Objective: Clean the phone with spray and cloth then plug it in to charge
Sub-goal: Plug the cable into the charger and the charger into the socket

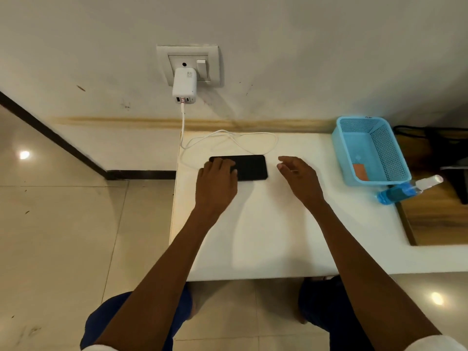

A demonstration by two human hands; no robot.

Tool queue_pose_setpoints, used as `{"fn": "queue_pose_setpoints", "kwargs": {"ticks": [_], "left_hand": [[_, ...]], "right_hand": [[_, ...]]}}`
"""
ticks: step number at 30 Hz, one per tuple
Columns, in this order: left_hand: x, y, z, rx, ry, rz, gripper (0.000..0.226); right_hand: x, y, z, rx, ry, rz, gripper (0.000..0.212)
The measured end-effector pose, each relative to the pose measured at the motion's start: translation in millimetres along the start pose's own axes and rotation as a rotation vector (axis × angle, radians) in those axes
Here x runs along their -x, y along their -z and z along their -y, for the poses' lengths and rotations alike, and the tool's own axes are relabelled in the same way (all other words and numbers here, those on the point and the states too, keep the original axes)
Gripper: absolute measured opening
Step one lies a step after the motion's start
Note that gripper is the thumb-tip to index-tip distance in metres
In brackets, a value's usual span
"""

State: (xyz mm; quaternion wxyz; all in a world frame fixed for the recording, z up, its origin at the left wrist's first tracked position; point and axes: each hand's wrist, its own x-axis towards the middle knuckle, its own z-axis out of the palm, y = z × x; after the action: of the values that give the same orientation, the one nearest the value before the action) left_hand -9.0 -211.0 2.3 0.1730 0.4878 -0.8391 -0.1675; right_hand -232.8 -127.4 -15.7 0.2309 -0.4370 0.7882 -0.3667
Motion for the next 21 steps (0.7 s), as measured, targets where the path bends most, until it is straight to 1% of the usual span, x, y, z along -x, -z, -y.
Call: {"fn": "queue_pose_setpoints", "kwargs": {"ticks": [2,4,9,12,15,17,19,21], "left_hand": [[1.8,-7.1,-13.8,0.037,-0.082,0.016,0.03],[1.5,-13.0,-25.0,0.062,-0.124,0.032,0.032],[-3.5,-34.2,-55.5,0.128,-0.213,0.102,0.042],[-2.5,-50.7,-84.7,0.155,-0.301,0.11,0.049],[11.9,-72.3,-107.9,0.146,-0.409,0.146,0.059],[24.3,-84.8,-113.9,0.109,-0.455,0.216,0.065],[34.2,-94.9,-123.7,0.086,-0.483,0.255,0.068],[40.2,-101.1,-137.7,0.092,-0.478,0.286,0.069]], "right_hand": [[6.9,17.1,4.2,-0.059,-0.038,0.024,0.02],[19.6,34.9,6.5,-0.125,-0.08,0.06,0.016],[64.9,83.0,-5.8,-0.192,-0.179,0.165,0.017],[89.1,121.9,-26.2,-0.162,-0.29,0.129,0.016],[112.8,163.7,-53.7,-0.124,-0.413,-0.001,0.015],[121.7,183.4,-73.0,-0.064,-0.48,-0.166,0.028],[123.1,199.6,-89.6,-0.024,-0.505,-0.343,0.034],[118.4,207.5,-99.0,-0.048,-0.527,-0.427,0.038]]}}
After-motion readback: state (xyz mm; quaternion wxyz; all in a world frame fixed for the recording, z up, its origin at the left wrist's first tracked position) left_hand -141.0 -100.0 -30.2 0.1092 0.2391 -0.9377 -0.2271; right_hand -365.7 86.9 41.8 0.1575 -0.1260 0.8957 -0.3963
